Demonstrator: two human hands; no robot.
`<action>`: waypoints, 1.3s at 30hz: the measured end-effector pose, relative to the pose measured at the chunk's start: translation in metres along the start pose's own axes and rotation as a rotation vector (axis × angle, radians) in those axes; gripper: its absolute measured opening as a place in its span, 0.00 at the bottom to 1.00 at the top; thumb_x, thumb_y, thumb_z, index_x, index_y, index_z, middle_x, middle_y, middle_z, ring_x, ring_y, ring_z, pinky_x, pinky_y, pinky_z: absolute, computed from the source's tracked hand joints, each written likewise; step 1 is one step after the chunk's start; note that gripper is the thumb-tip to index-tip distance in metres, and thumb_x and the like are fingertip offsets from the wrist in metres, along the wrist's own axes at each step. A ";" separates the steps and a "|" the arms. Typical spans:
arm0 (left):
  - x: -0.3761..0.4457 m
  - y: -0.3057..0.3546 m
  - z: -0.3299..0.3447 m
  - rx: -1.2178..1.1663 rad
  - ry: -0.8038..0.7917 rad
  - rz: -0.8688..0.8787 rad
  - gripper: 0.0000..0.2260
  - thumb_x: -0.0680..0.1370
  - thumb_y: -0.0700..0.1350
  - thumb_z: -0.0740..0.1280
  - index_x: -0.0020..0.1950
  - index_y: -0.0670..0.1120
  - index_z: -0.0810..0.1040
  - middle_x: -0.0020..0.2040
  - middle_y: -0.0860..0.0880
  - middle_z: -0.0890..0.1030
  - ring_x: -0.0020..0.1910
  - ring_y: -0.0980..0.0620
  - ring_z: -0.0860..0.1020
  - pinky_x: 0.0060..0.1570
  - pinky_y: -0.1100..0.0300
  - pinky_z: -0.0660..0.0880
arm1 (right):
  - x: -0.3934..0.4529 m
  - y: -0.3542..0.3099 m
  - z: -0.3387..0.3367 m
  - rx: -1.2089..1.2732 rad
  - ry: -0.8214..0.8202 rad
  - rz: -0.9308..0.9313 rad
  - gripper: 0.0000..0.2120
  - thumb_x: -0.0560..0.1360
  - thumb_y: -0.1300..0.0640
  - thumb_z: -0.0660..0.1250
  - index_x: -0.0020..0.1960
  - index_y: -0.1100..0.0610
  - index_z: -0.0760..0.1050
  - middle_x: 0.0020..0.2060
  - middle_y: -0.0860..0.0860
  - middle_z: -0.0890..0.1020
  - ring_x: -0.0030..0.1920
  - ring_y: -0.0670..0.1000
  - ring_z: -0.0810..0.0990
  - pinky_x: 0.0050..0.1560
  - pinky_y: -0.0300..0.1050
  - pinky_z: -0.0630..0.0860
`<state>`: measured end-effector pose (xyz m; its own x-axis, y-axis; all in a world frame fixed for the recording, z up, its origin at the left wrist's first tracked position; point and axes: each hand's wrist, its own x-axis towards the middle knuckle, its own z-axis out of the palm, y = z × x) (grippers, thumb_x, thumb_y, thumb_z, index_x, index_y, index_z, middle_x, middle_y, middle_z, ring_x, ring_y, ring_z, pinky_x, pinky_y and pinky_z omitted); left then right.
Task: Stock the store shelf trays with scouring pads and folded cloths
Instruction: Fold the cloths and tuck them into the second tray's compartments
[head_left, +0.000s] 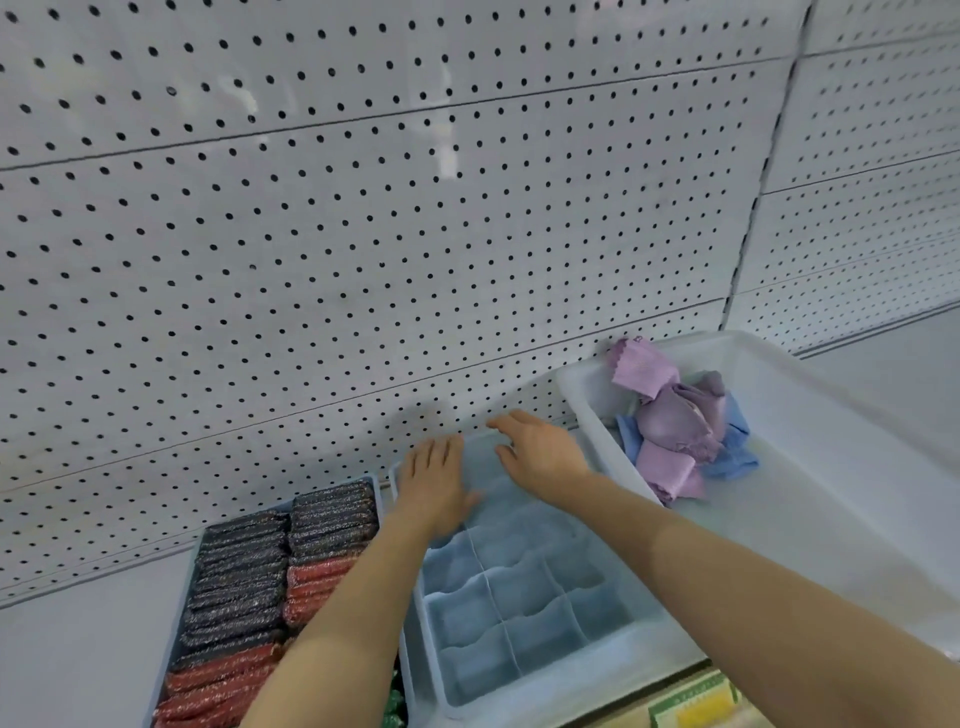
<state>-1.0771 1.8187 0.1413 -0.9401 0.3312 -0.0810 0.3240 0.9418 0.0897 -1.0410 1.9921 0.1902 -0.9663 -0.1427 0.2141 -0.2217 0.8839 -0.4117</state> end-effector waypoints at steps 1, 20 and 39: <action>-0.002 0.000 0.005 0.023 0.015 0.011 0.37 0.80 0.61 0.56 0.79 0.44 0.44 0.79 0.44 0.49 0.78 0.43 0.47 0.76 0.48 0.43 | -0.006 0.004 -0.005 -0.009 0.013 0.014 0.19 0.79 0.56 0.59 0.69 0.52 0.69 0.63 0.50 0.74 0.58 0.57 0.77 0.52 0.49 0.75; 0.004 0.164 -0.084 -0.116 0.455 0.287 0.17 0.79 0.48 0.63 0.67 0.47 0.73 0.65 0.49 0.75 0.64 0.46 0.71 0.62 0.54 0.67 | -0.073 0.093 -0.123 -0.244 0.268 0.274 0.18 0.77 0.58 0.58 0.66 0.54 0.71 0.58 0.53 0.78 0.57 0.56 0.75 0.57 0.48 0.70; 0.076 0.295 -0.007 -0.023 0.115 0.015 0.38 0.71 0.58 0.72 0.72 0.41 0.60 0.64 0.42 0.70 0.59 0.43 0.76 0.53 0.52 0.76 | -0.114 0.184 -0.152 -0.226 0.226 0.333 0.19 0.77 0.57 0.60 0.68 0.51 0.68 0.57 0.51 0.78 0.57 0.55 0.76 0.50 0.47 0.74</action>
<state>-1.0538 2.1215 0.1687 -0.9416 0.3348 0.0350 0.3366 0.9349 0.1128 -0.9518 2.2386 0.2250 -0.9217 0.2441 0.3014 0.1543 0.9437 -0.2925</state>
